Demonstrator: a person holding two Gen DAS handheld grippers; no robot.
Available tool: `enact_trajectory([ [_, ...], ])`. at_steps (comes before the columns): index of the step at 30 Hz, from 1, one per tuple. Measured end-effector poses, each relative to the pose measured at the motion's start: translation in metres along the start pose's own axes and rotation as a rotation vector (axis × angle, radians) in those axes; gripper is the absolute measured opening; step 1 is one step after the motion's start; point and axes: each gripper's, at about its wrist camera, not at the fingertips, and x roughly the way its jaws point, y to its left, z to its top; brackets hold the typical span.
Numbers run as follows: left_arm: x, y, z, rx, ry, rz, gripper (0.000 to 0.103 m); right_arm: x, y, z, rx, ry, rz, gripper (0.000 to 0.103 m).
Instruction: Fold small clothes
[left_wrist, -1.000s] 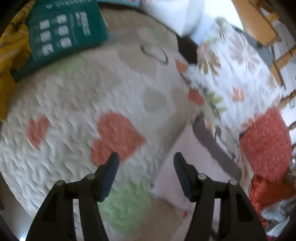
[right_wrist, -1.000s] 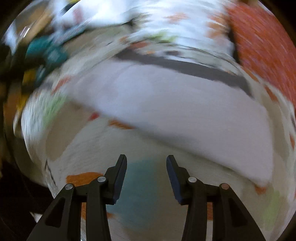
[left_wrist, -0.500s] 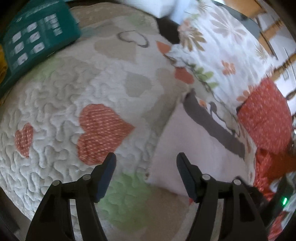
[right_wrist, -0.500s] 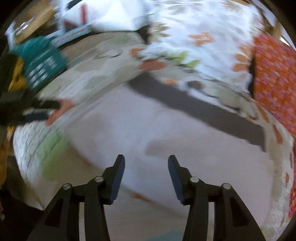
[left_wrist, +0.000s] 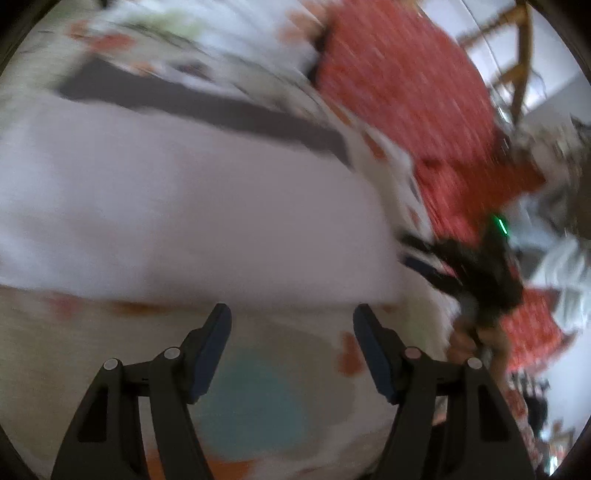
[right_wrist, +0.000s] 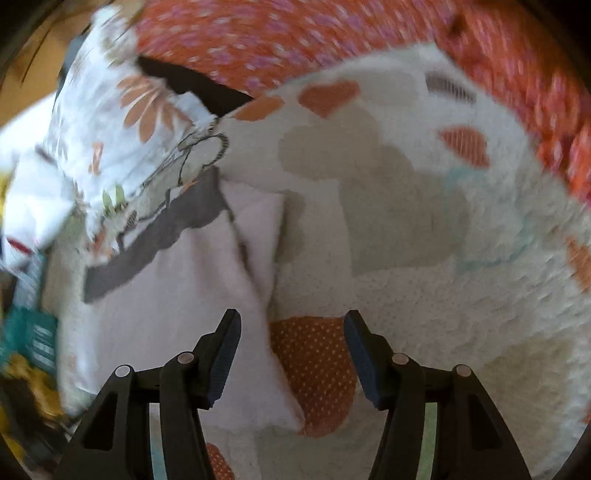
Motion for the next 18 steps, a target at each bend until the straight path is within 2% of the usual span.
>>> enact_trajectory([
  [1, 0.02, -0.016, -0.004, 0.025, 0.037, -0.016, 0.068, 0.008, -0.006, 0.002, 0.019, 0.028, 0.045, 0.063],
  [4, 0.058, -0.05, -0.013, 0.095, 0.083, -0.032, 0.068, 0.025, -0.004, 0.011, 0.005, 0.063, 0.102, 0.063],
  [6, 0.075, -0.066, -0.014, 0.137, 0.072, -0.013, 0.073, 0.034, 0.002, 0.017, -0.006, 0.073, 0.157, 0.063],
  [8, 0.085, -0.074, -0.011, 0.137, 0.052, -0.023, 0.077, 0.043, 0.009, 0.027, -0.018, 0.081, 0.199, 0.063],
  [13, 0.102, -0.067, 0.008, -0.034, 0.039, -0.118, 0.086, 0.068, 0.023, 0.045, -0.051, 0.106, 0.271, 0.065],
  [15, 0.107, -0.061, 0.016, -0.104, 0.032, -0.151, 0.086, 0.072, 0.025, 0.048, -0.055, 0.113, 0.291, 0.065],
  [18, 0.112, -0.058, 0.021, -0.152, 0.032, -0.167, 0.085, 0.073, 0.027, 0.048, -0.084, 0.116, 0.295, 0.062],
])
